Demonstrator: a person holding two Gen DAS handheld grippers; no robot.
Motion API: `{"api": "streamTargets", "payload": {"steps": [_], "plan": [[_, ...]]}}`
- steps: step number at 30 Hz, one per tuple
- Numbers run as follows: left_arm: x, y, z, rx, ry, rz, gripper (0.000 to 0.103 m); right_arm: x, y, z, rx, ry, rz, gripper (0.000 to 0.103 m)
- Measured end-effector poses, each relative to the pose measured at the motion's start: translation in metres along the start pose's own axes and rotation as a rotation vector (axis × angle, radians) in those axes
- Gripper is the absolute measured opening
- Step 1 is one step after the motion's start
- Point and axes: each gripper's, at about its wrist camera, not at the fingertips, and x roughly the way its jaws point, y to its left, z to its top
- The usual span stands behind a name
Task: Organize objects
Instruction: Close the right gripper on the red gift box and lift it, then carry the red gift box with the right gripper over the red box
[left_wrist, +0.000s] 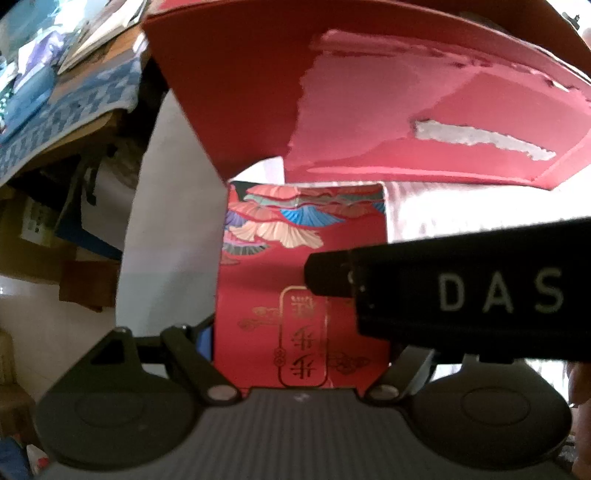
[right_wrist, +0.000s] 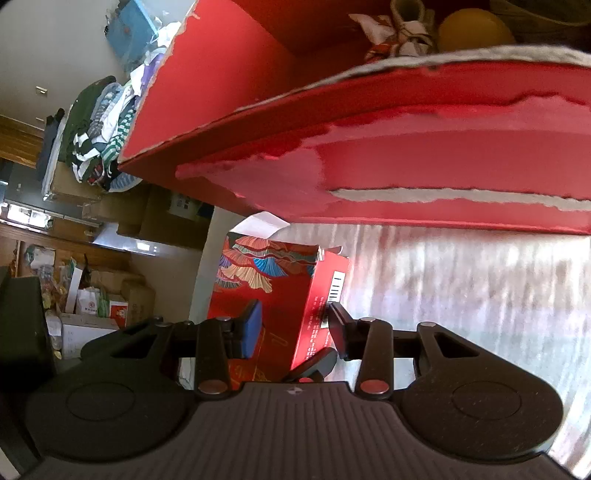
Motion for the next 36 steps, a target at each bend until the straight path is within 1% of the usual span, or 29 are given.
{"api": "streamTargets", "payload": {"steps": [6,10,14,22,27,32,36], "plan": [[-0.006,-0.024,0.001,0.062,-0.005,-0.017,0.080,-0.018,-0.014,-0.005,0.032,-0.018,-0.008,0.043],[-0.011,-0.050,0.002,0.124,-0.012,-0.030,0.080,-0.036,-0.029,-0.011,0.072,-0.043,-0.023,0.043],[-0.017,-0.084,0.004,0.206,-0.026,-0.053,0.080,-0.061,-0.050,-0.020,0.126,-0.091,-0.042,0.043],[-0.035,-0.154,0.003,0.384,-0.071,-0.108,0.080,-0.119,-0.091,-0.048,0.237,-0.212,-0.090,0.043],[-0.051,-0.195,-0.001,0.488,-0.112,-0.140,0.080,-0.153,-0.109,-0.068,0.295,-0.301,-0.118,0.043],[-0.072,-0.226,-0.001,0.561,-0.171,-0.175,0.080,-0.185,-0.116,-0.083,0.318,-0.398,-0.151,0.043],[-0.092,-0.239,0.004,0.582,-0.231,-0.196,0.080,-0.210,-0.116,-0.090,0.300,-0.480,-0.170,0.043]]}}
